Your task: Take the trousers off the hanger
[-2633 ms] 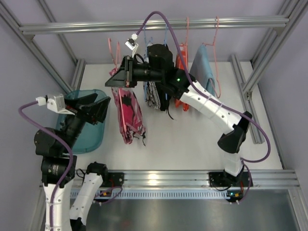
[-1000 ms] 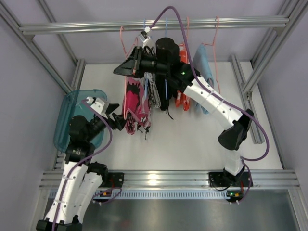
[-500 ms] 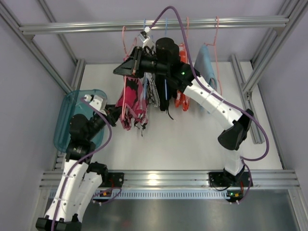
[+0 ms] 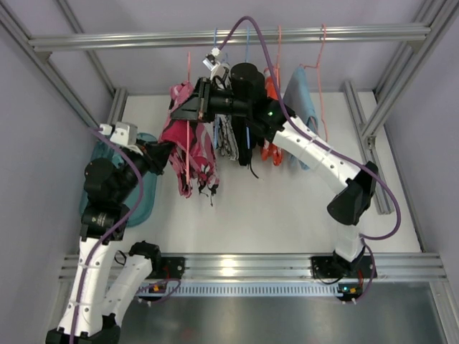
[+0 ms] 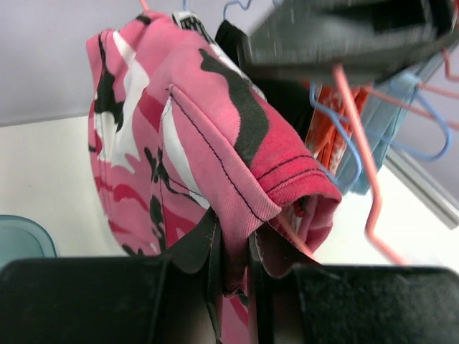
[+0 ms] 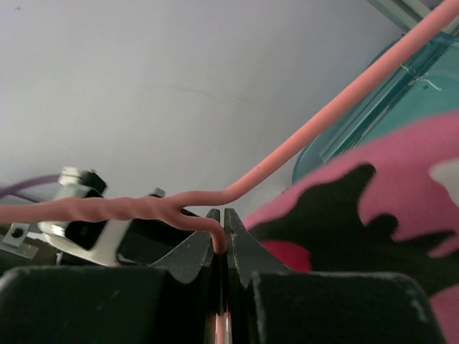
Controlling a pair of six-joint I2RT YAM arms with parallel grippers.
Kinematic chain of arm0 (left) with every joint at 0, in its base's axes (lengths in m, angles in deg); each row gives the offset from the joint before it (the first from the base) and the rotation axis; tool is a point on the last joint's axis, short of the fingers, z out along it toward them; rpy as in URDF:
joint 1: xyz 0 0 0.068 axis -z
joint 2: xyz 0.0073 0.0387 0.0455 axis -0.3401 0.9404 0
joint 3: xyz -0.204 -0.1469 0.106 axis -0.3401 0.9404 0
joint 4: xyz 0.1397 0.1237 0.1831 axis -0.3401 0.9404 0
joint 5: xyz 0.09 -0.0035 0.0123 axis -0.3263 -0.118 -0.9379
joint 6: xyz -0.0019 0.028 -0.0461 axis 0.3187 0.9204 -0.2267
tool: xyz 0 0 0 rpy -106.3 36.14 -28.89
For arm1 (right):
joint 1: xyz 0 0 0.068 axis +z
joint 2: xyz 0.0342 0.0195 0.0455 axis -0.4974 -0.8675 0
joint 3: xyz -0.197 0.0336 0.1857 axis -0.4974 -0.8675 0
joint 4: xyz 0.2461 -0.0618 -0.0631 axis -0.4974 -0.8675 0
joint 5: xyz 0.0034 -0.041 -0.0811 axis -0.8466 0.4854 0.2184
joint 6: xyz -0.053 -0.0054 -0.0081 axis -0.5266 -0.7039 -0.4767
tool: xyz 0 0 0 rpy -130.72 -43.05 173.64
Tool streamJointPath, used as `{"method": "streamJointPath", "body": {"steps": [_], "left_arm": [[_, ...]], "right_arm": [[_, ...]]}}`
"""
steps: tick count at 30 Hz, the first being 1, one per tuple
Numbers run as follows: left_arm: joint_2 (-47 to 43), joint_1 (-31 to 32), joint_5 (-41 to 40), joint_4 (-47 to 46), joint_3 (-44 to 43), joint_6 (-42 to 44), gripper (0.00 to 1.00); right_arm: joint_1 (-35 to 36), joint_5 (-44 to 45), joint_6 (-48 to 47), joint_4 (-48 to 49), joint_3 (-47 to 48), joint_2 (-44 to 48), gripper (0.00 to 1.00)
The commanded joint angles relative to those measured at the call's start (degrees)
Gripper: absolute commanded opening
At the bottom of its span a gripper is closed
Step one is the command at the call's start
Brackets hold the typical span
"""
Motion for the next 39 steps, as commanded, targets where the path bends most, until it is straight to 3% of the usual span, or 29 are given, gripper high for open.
{"method": "streamJointPath", "body": {"steps": [1,7,17,33,39], "left_arm": [[1.13,-0.12,-4.9,-8.8,-9.43,-4.86,0.0],[5.0,-0.12,-8.51,-9.94,-18.23,-8.47,0.0],[8.61,-0.12,-7.81,-15.82,-29.93,-11.29,0.0],[14.93,-0.12,-17.04,-17.94,-52.5,-4.09,0.0],[14.06,-0.38,-21.59,-15.66,-55.51,-0.31,0.0]], "right_arm": [[-0.15,-2.63,-3.23,5.07,-0.98,4.95,0.0],[0.11,-2.98,-4.29,4.8,-3.97,5.92,0.0],[0.11,-4.03,-6.13,3.66,-8.28,4.78,0.0],[-0.24,-4.56,-9.65,2.34,-11.54,3.28,0.0],[0.11,-4.65,-10.53,2.25,-11.27,3.46,0.0]]}}
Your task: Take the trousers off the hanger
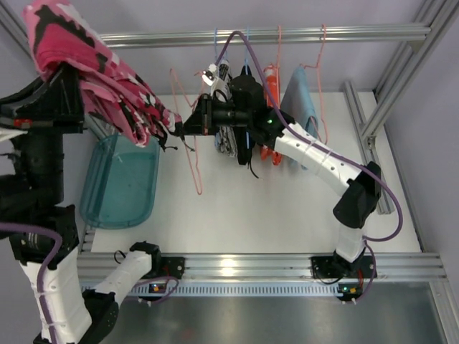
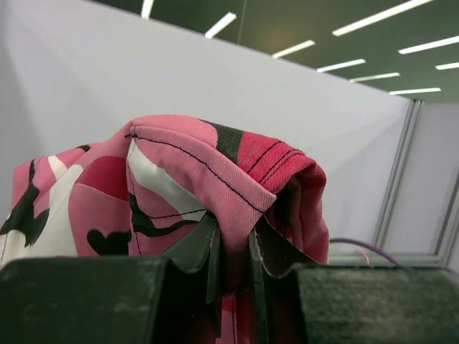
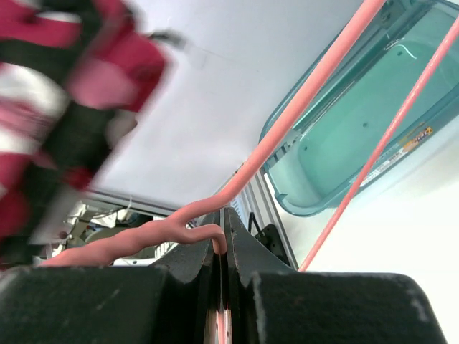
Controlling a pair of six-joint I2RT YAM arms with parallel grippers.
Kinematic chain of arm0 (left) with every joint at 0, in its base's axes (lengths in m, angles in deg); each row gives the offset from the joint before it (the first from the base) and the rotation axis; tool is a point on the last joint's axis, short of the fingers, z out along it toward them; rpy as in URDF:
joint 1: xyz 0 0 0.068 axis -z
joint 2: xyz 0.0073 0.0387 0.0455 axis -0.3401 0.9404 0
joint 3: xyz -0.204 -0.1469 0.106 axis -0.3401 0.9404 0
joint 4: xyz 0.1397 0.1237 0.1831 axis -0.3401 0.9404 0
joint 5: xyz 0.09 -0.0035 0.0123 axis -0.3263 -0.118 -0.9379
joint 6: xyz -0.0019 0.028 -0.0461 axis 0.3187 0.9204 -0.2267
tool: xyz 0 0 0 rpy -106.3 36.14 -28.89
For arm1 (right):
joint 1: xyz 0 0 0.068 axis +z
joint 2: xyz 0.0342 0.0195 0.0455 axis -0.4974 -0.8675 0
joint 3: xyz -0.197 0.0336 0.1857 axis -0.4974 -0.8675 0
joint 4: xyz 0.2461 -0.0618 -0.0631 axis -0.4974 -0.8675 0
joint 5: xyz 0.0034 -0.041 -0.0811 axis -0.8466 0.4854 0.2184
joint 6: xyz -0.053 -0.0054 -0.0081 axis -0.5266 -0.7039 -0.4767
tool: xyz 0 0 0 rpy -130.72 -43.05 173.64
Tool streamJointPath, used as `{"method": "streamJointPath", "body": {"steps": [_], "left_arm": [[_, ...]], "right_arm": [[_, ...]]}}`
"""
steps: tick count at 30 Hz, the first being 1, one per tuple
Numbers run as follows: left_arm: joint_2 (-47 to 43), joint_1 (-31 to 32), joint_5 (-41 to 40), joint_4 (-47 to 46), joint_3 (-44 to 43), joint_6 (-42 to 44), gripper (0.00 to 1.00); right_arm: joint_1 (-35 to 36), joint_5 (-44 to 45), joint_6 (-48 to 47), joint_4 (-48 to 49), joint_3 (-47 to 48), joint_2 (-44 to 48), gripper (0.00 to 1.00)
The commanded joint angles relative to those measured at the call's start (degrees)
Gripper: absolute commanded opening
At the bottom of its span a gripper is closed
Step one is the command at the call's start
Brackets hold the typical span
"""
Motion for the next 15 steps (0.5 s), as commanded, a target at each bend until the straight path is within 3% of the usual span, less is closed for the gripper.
{"method": "streamJointPath", "body": {"steps": [1,6,10,15], "left_arm": [[-2.66,-0.62,-4.65,-11.29,-3.34,3.8,0.0],[-8.36,-4.4,-7.2,-7.35,1.74,8.1,0.0],[-14.16,-8.52,-14.03,-1.88,7.54,12.76,0.0],[-22.78,-8.45,-23.8,2.51,19.41,23.04,0.0]], "right_arm": [[0.4,-0.45,-2.02,0.05,-0.08,0.09,0.0],[0.92,-0.98,-3.25,0.22,-0.08,0.88,0.0],[1.36,-0.98,-4.31,-0.13,-0.26,2.2,0.0],[2.07,-1.07,-6.32,-0.74,-0.78,4.04,0.0]]}}
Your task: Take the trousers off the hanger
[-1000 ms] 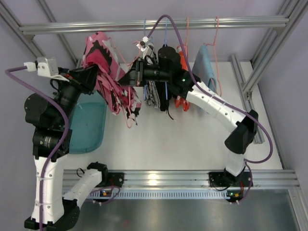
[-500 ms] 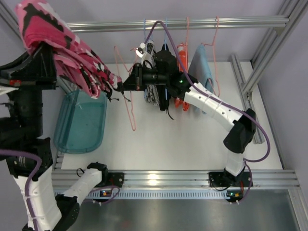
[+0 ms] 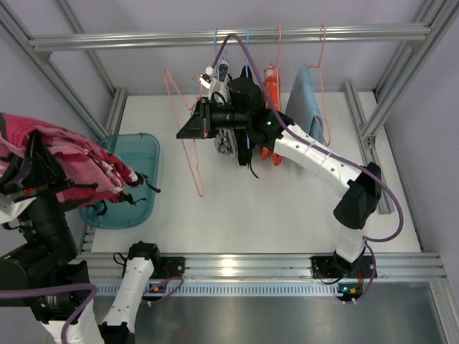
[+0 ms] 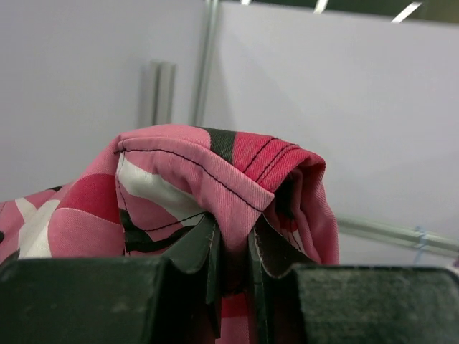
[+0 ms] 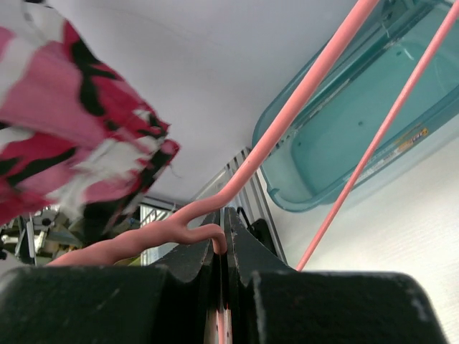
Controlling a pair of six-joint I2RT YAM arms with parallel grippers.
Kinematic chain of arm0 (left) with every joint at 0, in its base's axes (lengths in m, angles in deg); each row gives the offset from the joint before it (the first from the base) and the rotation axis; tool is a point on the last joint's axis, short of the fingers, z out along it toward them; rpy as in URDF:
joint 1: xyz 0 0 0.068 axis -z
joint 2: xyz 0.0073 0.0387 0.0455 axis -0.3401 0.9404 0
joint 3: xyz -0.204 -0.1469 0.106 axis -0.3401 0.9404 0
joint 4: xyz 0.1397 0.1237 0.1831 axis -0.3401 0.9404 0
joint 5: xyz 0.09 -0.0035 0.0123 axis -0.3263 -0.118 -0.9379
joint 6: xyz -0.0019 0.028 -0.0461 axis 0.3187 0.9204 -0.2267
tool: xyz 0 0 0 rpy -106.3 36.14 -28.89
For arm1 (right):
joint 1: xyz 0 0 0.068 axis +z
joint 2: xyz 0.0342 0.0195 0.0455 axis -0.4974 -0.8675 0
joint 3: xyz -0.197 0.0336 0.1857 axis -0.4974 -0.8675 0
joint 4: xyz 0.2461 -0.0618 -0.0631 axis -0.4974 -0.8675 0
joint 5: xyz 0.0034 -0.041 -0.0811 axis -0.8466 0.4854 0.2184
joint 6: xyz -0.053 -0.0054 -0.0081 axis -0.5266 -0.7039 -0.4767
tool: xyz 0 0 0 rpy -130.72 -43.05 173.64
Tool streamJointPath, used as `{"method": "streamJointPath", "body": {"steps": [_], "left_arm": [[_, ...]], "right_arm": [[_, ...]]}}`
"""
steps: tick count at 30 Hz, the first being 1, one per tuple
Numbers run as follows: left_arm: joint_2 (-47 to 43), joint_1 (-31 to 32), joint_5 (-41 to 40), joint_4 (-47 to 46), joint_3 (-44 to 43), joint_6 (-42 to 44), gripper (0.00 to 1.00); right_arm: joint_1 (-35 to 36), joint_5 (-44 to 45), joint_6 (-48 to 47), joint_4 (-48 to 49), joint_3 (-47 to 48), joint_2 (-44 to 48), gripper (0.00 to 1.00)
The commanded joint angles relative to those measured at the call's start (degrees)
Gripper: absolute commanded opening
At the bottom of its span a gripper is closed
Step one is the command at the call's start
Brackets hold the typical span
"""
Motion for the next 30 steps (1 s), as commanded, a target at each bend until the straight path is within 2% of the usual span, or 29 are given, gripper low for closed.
{"method": "streamJointPath", "body": {"steps": [1,5,11,21,25,30], "left_arm": [[-3.57,-0.29,-8.35,-1.24,4.9,9.43,0.0],[-10.33,-0.29,-8.37,-0.62,13.07,15.05,0.0],[-14.3,-0.29,-11.97,0.26,21.94,21.04,0.0],[-18.18,-0.29,-14.08,0.17,32.33,24.03,0.0],[-17.91,-0.38,-12.59,0.17,36.2,24.91,0.0],[-16.25,-0.29,-5.83,-3.42,43.58,25.88,0.0]], "right_arm": [[1.32,-0.92,-2.88,0.26,-0.87,4.39,0.0],[1.59,-1.79,-4.37,0.17,-1.31,5.54,0.0],[1.94,-2.67,-6.04,-0.09,-2.98,7.56,0.0],[2.03,-3.9,-8.07,-0.97,-4.56,9.84,0.0],[2.03,-4.34,-8.51,-1.32,-4.91,10.81,0.0],[2.03,-4.96,-9.91,-2.37,-5.62,12.3,0.0]]}}
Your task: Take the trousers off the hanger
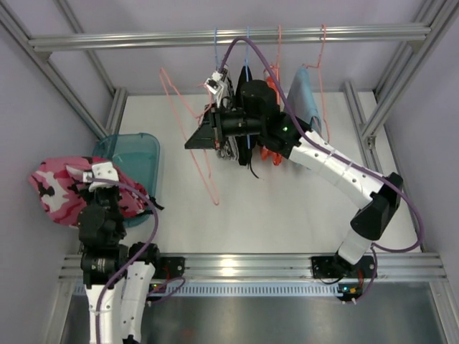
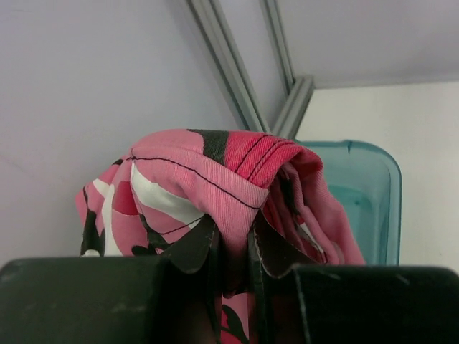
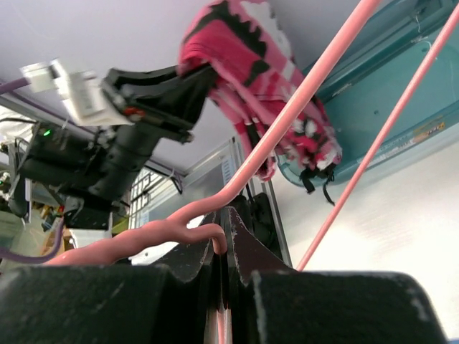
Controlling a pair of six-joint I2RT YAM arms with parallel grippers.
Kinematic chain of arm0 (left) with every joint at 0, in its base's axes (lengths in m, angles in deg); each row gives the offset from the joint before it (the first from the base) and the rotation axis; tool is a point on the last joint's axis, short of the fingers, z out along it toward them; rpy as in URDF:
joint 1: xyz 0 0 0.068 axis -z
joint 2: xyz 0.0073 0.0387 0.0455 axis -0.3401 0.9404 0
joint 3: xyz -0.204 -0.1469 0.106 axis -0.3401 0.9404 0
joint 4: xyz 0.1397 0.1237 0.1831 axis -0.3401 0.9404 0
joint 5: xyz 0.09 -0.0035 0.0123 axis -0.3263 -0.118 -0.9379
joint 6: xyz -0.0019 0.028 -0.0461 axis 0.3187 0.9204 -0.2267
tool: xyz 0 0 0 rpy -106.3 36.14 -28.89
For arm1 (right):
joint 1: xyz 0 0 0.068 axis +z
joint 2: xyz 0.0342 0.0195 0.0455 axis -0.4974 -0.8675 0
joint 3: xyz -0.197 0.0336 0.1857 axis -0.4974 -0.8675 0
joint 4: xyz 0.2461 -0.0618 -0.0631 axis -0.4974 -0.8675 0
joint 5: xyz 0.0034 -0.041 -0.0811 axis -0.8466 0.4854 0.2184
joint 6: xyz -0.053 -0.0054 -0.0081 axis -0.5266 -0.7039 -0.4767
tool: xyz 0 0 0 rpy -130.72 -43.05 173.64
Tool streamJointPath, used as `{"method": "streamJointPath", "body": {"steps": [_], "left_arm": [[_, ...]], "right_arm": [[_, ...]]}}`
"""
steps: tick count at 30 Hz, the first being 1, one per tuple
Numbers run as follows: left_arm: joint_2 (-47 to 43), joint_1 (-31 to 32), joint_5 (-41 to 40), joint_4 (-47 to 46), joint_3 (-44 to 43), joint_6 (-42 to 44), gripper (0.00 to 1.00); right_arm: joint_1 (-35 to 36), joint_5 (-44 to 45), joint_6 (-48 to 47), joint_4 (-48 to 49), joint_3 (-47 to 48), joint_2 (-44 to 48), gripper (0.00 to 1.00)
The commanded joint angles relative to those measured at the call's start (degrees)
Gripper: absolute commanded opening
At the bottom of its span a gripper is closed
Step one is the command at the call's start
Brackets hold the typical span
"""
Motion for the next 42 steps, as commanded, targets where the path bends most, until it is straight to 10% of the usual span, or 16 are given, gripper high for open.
{"method": "streamJointPath", "body": {"steps": [1,15,22,29,36,42], "left_arm": [[1.65,-0.23,6.79,-14.61,2.82,3.65,0.0],[28.89,-0.23,14.1,-22.19,13.03,-1.53,0.02],[33.93,-0.23,15.05,-13.86,6.45,-8.54,0.5],[19.08,-0.23,22.96,-6.64,-1.98,-18.48,0.76],[10.45,-0.23,61.38,3.55,-15.33,-11.39,0.79],[15.72,-0.32,79.04,11.35,-23.26,-7.69,0.78]], "right_arm": [[0.74,-1.42,-2.48,0.64,-0.66,4.41,0.0],[0.74,-1.07,-7.75,-4.72,-2.86,8.99,0.0],[0.83,-1.33,-11.71,-8.32,-2.85,12.06,0.0],[0.92,-2.03,-18.2,-11.75,-8.2,18.21,0.0],[0.91,-5.53,-22.87,-15.18,-13.84,22.7,0.0],[3.28,-13.64,-26.03,-19.74,-12.62,17.79,0.0]]}}
